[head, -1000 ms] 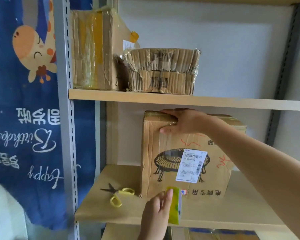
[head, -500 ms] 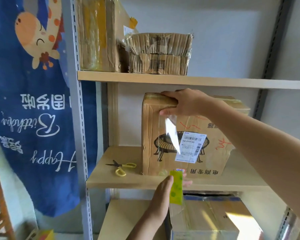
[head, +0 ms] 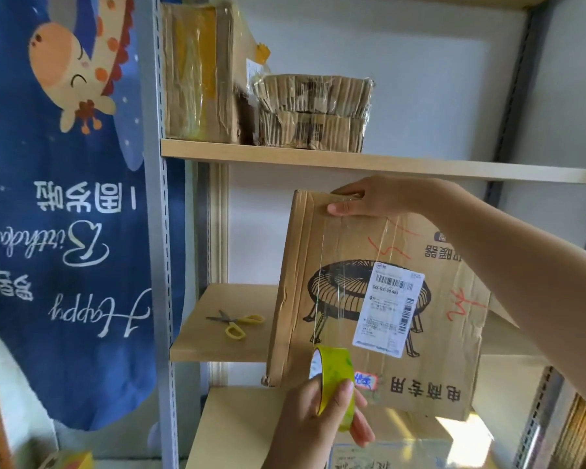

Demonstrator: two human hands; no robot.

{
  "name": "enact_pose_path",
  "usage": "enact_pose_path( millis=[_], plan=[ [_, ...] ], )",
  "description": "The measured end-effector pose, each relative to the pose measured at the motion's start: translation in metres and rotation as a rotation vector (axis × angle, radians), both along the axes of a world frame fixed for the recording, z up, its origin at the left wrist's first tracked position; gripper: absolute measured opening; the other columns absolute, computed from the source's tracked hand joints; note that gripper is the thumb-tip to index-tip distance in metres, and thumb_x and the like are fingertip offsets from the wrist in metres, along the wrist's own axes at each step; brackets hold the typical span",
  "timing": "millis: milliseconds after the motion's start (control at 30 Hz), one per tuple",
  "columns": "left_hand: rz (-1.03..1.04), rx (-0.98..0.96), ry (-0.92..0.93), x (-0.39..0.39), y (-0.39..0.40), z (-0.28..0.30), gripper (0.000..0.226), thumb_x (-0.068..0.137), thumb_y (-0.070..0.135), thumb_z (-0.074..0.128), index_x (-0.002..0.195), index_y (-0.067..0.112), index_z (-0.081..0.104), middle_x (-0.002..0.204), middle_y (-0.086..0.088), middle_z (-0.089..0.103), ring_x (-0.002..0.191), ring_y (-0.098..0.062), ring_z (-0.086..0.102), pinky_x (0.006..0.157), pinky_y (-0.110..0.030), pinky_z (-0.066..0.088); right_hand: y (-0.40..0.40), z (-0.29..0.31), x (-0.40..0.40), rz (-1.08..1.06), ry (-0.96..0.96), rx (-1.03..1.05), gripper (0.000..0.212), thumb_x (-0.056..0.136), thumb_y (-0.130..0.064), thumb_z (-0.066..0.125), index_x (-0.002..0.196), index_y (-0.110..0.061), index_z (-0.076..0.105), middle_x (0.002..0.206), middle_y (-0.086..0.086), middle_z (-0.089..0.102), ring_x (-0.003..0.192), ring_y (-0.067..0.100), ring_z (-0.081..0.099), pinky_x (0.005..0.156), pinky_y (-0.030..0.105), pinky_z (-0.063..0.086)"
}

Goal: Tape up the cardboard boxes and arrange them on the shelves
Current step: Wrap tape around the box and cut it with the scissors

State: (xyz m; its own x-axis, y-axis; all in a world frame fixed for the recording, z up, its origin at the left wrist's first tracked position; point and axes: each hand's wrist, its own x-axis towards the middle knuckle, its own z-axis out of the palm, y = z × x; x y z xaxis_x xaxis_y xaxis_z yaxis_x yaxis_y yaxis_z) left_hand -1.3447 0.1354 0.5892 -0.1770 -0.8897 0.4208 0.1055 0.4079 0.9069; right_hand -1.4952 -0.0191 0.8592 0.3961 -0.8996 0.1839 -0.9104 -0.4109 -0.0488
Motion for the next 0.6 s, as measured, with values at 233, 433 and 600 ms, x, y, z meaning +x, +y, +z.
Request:
enact_pose_path(
  millis=[233,433,600],
  plan=[
    [-0.036,0.156,-0.087,-0.014,-0.026,0.031,0.06,0.085,0.055,0.063,0.103,-0.002,0.063,0.066,0.001,0.07,0.062,-0.01,0.067,0.064,-0.023,0.051,-0.08,-0.083,0.001,-0.161,0.043,-0.085,0.059,0.09,-0.065,0.049,0.142,-0.036,0.048,0.142,-0.002,0.054,0.125,0.024,0.054,0.101,0.034,0.044],
    [-0.057,0.256,-0.076,-0.011,-0.063,0.071,0.05,0.1,0.044,0.045,0.078,0.007,0.071,0.058,-0.008,0.064,0.047,-0.021,0.058,0.051,-0.024,0.049,-0.112,-0.171,0.029,-0.153,-0.225,-0.106,0.061,0.097,-0.065,0.024,0.146,-0.034,0.042,0.145,0.0,0.052,0.132,0.026,0.047,0.109,0.038,0.035],
    [-0.105,0.332,0.093,-0.006,-0.086,0.093,0.053,0.095,0.047,0.045,0.071,0.003,0.062,0.05,-0.012,0.058,0.036,-0.019,0.051,0.058,-0.032,0.048,-0.153,-0.184,0.033,-0.146,0.038,0.088,0.076,0.091,-0.076,0.014,0.152,-0.031,0.026,0.156,-0.001,0.035,0.143,0.025,0.031,0.116,0.049,0.018]
  ],
)
